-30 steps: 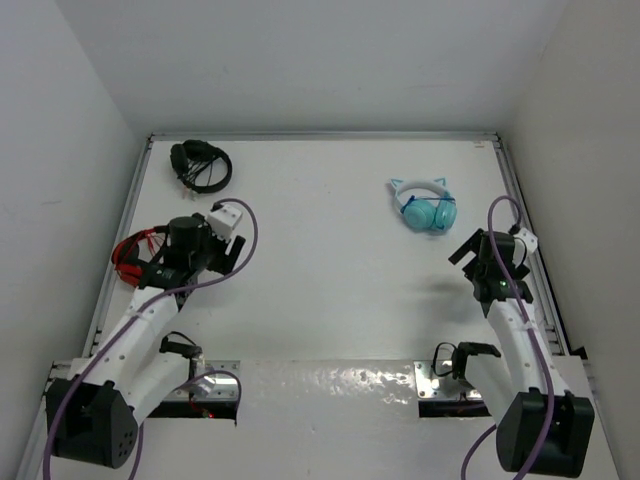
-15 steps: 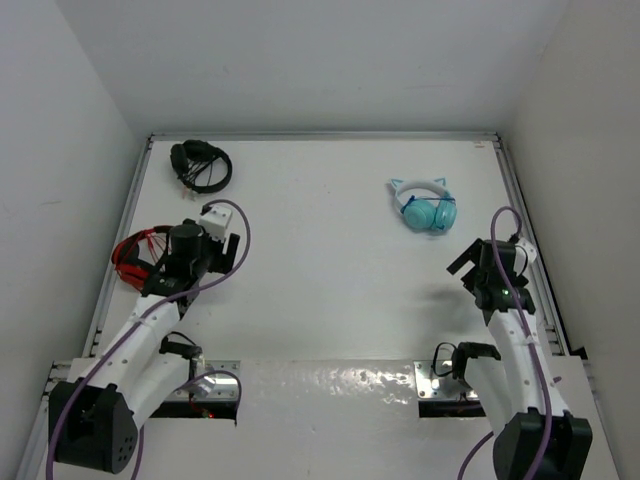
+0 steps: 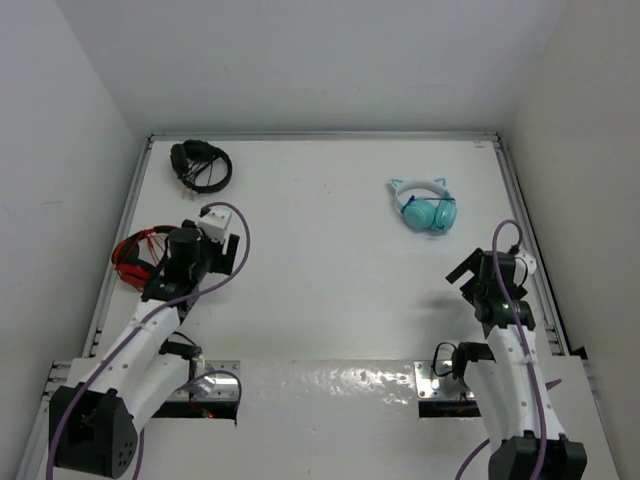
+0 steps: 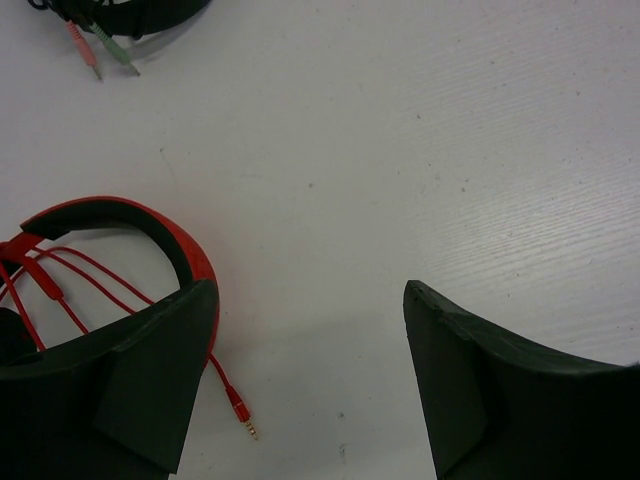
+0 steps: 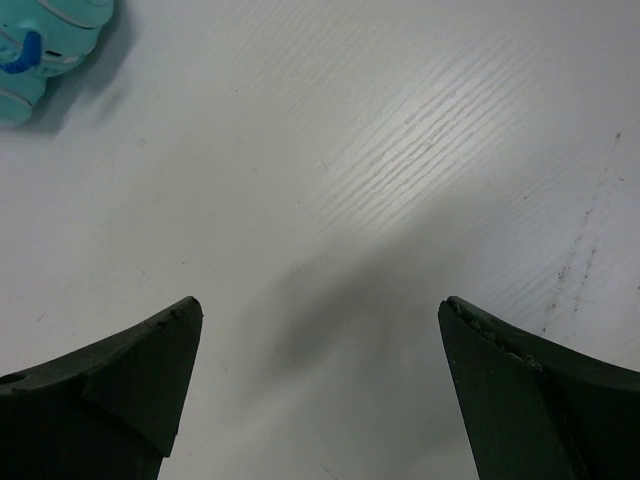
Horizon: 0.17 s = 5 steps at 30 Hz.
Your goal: Wrap the headphones
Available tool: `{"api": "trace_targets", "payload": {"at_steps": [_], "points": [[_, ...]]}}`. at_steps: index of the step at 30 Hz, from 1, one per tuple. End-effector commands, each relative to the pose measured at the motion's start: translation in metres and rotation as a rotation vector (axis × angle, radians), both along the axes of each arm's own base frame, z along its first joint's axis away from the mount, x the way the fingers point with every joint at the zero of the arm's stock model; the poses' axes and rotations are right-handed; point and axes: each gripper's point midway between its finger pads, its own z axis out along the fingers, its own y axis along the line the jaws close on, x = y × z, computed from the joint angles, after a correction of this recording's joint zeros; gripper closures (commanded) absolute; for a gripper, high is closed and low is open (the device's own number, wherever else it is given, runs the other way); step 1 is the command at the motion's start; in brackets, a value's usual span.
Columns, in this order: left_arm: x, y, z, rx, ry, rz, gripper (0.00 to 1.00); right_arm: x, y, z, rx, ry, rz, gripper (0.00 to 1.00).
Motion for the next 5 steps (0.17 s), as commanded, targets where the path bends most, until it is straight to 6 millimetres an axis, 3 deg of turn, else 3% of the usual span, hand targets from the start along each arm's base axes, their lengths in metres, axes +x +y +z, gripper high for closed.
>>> {"api": "trace_targets", "payload": {"at_steps": [1,5], "points": [[0.008,-0.001,0.017,-0.02,-0.079,-0.003,0.27,0.004,-0.002,0.008,-0.012,-0.041,-0.004,0.01],[0.008,0.0,0.016,-0.019,-0.077,0.001,0.27,0.019,-0.002,0.021,-0.02,-0.135,0.002,0.01]]}}
